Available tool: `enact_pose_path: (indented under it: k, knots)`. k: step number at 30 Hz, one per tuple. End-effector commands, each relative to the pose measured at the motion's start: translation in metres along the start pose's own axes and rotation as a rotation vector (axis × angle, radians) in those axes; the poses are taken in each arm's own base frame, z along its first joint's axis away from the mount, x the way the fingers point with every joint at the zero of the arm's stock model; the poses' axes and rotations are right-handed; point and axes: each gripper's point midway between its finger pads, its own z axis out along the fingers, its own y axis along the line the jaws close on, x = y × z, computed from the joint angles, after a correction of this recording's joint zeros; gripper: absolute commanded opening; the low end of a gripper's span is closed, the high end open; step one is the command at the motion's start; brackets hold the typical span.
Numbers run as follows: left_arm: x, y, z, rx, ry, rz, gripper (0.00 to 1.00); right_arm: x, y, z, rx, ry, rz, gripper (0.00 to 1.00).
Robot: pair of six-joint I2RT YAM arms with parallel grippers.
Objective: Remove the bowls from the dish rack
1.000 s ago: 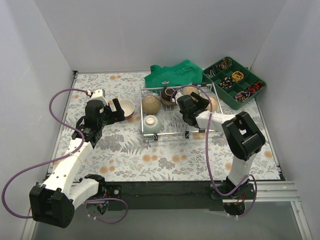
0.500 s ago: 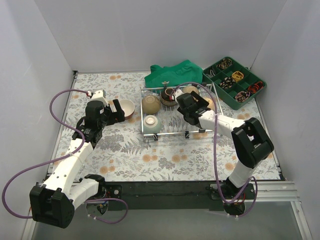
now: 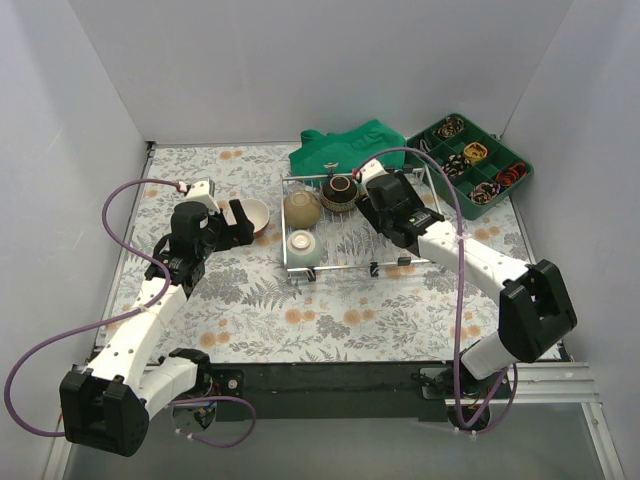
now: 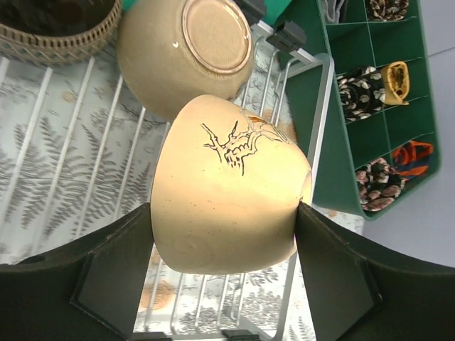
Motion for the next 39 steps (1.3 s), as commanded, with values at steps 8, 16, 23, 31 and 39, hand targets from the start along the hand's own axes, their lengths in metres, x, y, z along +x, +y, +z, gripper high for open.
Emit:
enact_pose_path:
  k: [8, 16, 23, 31, 39]
  knots:
    - [-0.003, -0.033, -0.006, 0.185, -0.016, 0.011, 0.98, -0.073, 0.004, -0.056, -0.217, -0.284, 0.414, 0.06]
    - [-0.004, -0.067, -0.014, 0.347, -0.004, -0.025, 0.98, -0.107, 0.013, -0.103, -0.425, -0.463, 0.631, 0.04]
    - [-0.008, -0.11, -0.03, 0.497, -0.014, -0.08, 0.98, -0.124, 0.026, -0.141, -0.633, -0.574, 0.746, 0.02]
    - [-0.002, -0.147, -0.027, 0.585, -0.021, -0.122, 0.98, -0.132, 0.047, -0.176, -0.872, -0.631, 0.851, 0.02]
    - [0.014, -0.172, -0.018, 0.615, 0.015, -0.146, 0.98, -0.131, 0.054, -0.197, -0.987, -0.659, 0.876, 0.02]
